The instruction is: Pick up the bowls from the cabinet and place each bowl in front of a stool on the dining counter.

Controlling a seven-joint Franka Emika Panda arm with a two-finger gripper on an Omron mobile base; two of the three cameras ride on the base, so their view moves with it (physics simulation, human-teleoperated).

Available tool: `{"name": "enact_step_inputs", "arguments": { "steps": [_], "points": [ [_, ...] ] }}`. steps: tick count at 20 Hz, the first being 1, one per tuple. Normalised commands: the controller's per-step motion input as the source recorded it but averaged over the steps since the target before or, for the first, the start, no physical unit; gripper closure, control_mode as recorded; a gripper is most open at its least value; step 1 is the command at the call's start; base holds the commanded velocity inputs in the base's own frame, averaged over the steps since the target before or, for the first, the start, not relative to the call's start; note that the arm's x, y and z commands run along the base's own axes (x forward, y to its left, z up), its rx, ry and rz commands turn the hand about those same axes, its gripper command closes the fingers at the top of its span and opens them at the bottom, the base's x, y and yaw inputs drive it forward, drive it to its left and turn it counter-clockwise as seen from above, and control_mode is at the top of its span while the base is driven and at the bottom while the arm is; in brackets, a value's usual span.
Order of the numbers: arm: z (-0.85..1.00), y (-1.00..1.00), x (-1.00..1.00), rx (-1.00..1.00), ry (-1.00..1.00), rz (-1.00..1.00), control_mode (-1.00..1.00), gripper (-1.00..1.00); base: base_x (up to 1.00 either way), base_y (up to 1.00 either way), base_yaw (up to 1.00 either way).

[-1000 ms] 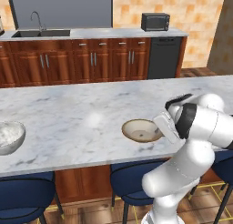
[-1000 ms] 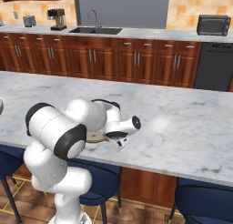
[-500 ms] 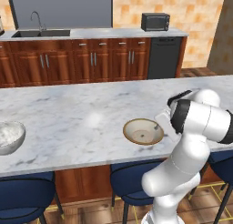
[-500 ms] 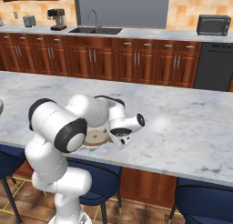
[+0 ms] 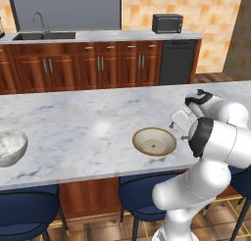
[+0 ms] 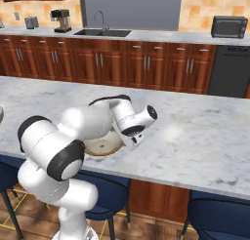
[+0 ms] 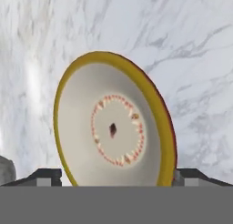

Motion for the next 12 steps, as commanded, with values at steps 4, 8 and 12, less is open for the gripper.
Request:
{"name": "enact_step_inputs", "arguments": {
  "steps": [4, 8, 12],
  "points": [
    [0.65, 0.00, -0.42, -0.18, 0.00, 0.00, -1.00, -1.00, 0.00, 0.00, 0.00],
    [0.63, 0.06, -0.63, -0.22, 0.00, 0.00, -1.00, -1.00, 0.00, 0.00, 0.00],
    [0.55, 0.44, -0.75, -0.25, 0.00, 0.00, -1.00, -1.00, 0.00, 0.00, 0.00]
  ]
}}
